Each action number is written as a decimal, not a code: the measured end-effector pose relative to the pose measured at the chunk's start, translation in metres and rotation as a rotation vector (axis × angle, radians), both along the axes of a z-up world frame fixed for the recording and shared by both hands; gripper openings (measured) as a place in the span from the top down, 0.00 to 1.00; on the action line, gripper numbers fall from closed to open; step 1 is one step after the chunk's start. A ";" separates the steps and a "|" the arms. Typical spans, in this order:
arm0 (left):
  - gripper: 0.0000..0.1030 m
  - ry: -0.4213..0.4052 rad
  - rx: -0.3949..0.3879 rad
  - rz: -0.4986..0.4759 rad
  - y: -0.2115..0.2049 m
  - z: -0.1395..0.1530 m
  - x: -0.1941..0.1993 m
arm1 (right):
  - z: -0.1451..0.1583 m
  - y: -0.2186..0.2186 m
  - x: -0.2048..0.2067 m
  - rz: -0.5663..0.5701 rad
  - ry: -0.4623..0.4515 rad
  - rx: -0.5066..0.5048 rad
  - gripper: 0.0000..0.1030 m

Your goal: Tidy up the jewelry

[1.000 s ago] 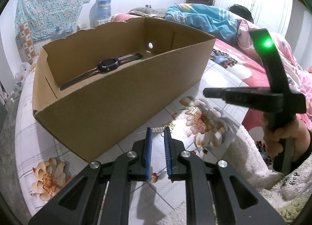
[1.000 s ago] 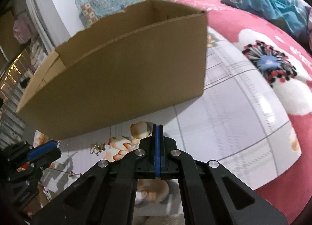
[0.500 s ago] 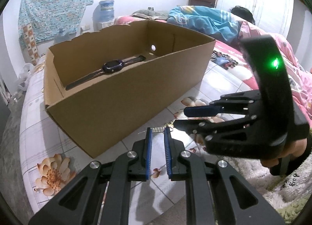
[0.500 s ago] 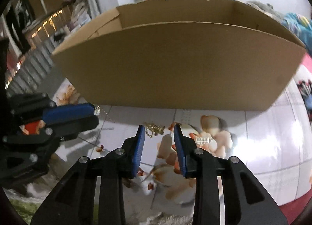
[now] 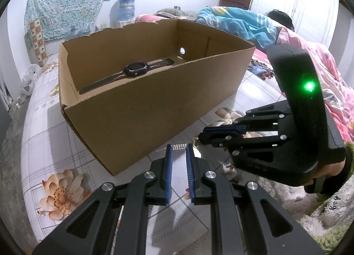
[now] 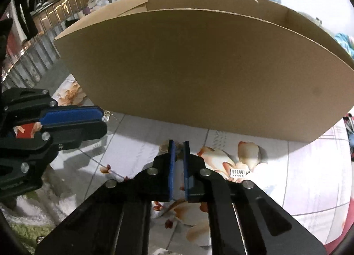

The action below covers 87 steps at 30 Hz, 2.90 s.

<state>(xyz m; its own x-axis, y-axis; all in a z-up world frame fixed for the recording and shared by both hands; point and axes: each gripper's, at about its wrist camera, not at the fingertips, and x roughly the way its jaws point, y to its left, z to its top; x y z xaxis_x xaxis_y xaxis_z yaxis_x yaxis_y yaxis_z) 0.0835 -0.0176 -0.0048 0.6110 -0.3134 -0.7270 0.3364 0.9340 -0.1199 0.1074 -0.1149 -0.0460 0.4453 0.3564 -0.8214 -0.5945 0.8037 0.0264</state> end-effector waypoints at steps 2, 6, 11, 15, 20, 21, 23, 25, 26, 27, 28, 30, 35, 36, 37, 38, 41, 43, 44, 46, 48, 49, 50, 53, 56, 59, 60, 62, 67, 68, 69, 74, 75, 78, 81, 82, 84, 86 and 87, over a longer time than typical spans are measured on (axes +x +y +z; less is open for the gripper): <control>0.88 -0.001 -0.001 0.001 0.000 0.000 0.001 | 0.000 0.001 -0.001 0.001 0.004 0.014 1.00; 0.88 -0.003 0.001 0.003 -0.001 0.000 0.001 | 0.003 -0.009 -0.004 -0.017 0.014 0.054 1.00; 0.88 -0.018 0.008 -0.002 -0.003 0.004 -0.001 | 0.020 -0.027 -0.004 -0.048 0.021 0.143 1.00; 0.89 -0.033 0.013 -0.007 -0.005 0.008 -0.005 | 0.042 -0.042 -0.007 -0.064 0.015 0.225 1.00; 0.88 -0.044 0.025 -0.021 -0.009 0.012 -0.008 | 0.052 -0.048 -0.007 -0.058 0.000 0.266 1.00; 0.88 -0.045 0.029 -0.025 -0.011 0.012 -0.009 | 0.049 -0.053 -0.004 -0.049 0.018 0.258 0.99; 0.88 -0.046 0.034 -0.029 -0.013 0.012 -0.011 | 0.044 -0.052 -0.001 -0.044 0.028 0.230 0.86; 0.88 -0.048 0.036 -0.031 -0.014 0.013 -0.012 | 0.033 -0.046 0.003 -0.021 0.038 0.189 0.76; 0.88 -0.049 0.037 -0.030 -0.014 0.013 -0.013 | 0.026 -0.039 0.004 -0.008 0.035 0.153 0.76; 0.88 -0.050 0.038 -0.030 -0.014 0.013 -0.013 | 0.023 -0.035 0.005 0.000 0.028 0.131 0.76; 0.88 -0.052 0.039 -0.028 -0.014 0.014 -0.013 | 0.019 -0.031 0.006 0.004 0.021 0.110 0.76; 0.88 -0.050 0.038 -0.023 -0.012 0.013 -0.013 | 0.011 -0.022 0.011 0.019 0.024 0.081 0.79; 0.88 -0.043 0.036 -0.015 -0.009 0.011 -0.013 | 0.004 -0.013 0.014 0.026 -0.005 0.028 0.96; 0.88 -0.042 0.033 -0.013 -0.008 0.011 -0.013 | 0.004 -0.012 0.015 0.021 -0.001 0.034 0.98; 0.88 -0.042 0.031 -0.012 -0.007 0.011 -0.013 | 0.005 -0.014 0.016 0.015 0.008 0.048 0.98; 0.88 -0.042 0.030 -0.011 -0.007 0.011 -0.013 | 0.005 -0.015 0.018 0.006 0.017 0.062 0.99; 0.88 -0.044 0.028 -0.008 -0.006 0.012 -0.013 | 0.014 -0.029 0.019 -0.021 0.042 0.131 1.00; 0.88 -0.046 0.028 -0.007 -0.005 0.012 -0.013 | 0.022 -0.036 0.018 -0.036 0.040 0.167 1.00; 0.88 -0.047 0.028 -0.006 -0.005 0.012 -0.013 | 0.028 -0.041 0.017 -0.044 0.042 0.193 1.00; 0.88 -0.047 0.026 -0.006 -0.005 0.011 -0.014 | 0.035 -0.048 0.016 -0.055 0.041 0.229 1.00; 0.88 -0.054 0.028 -0.008 -0.005 0.012 -0.015 | 0.045 -0.057 0.015 -0.064 0.040 0.276 1.00; 0.88 -0.057 0.028 -0.009 -0.005 0.013 -0.015 | 0.049 -0.062 0.013 -0.065 0.040 0.298 1.00; 0.88 -0.061 0.029 -0.010 -0.006 0.014 -0.016 | 0.056 -0.067 0.012 -0.068 0.038 0.331 1.00; 0.88 -0.077 0.033 -0.014 -0.007 0.020 -0.019 | 0.072 -0.078 0.010 -0.072 0.018 0.384 1.00; 0.88 -0.084 0.039 -0.018 -0.010 0.022 -0.021 | 0.079 -0.075 0.009 -0.058 0.002 0.378 1.00; 0.88 -0.086 0.043 -0.021 -0.012 0.022 -0.023 | 0.067 -0.064 0.007 -0.038 0.003 0.292 0.81; 0.88 -0.085 0.043 -0.021 -0.012 0.021 -0.024 | 0.058 -0.056 0.005 -0.013 0.008 0.246 0.66; 0.88 -0.081 0.042 -0.019 -0.012 0.020 -0.024 | 0.041 -0.043 0.004 0.011 -0.006 0.151 0.65; 0.88 -0.074 0.042 -0.018 -0.011 0.020 -0.021 | 0.010 -0.025 0.008 0.028 -0.030 0.034 0.80; 0.88 -0.073 0.042 -0.018 -0.010 0.019 -0.021 | 0.004 -0.022 0.012 0.026 -0.032 0.012 0.85; 0.88 -0.071 0.041 -0.018 -0.010 0.019 -0.020 | 0.001 -0.021 0.014 0.027 -0.028 -0.001 0.93; 0.88 -0.061 0.033 -0.011 -0.006 0.016 -0.018 | -0.001 -0.020 0.019 0.050 -0.016 -0.007 0.98; 0.88 -0.059 0.030 -0.009 -0.006 0.016 -0.017 | -0.001 -0.020 0.020 0.048 -0.011 -0.004 0.99; 0.88 -0.060 0.026 -0.006 -0.005 0.016 -0.017 | 0.000 -0.027 0.023 0.025 0.013 0.039 1.00; 0.88 -0.062 0.025 -0.005 -0.004 0.016 -0.018 | 0.005 -0.037 0.024 0.003 0.031 0.089 1.00; 0.88 -0.061 0.025 -0.003 -0.003 0.015 -0.018 | 0.009 -0.041 0.023 -0.003 0.036 0.109 1.00; 0.88 -0.061 0.024 -0.002 -0.003 0.015 -0.019 | 0.015 -0.048 0.021 -0.016 0.039 0.141 1.00; 0.88 -0.062 0.024 -0.003 -0.003 0.015 -0.019 | 0.024 -0.056 0.018 -0.024 0.037 0.170 1.00; 0.88 -0.064 0.023 -0.004 -0.003 0.015 -0.020 | 0.027 -0.058 0.017 -0.026 0.036 0.182 1.00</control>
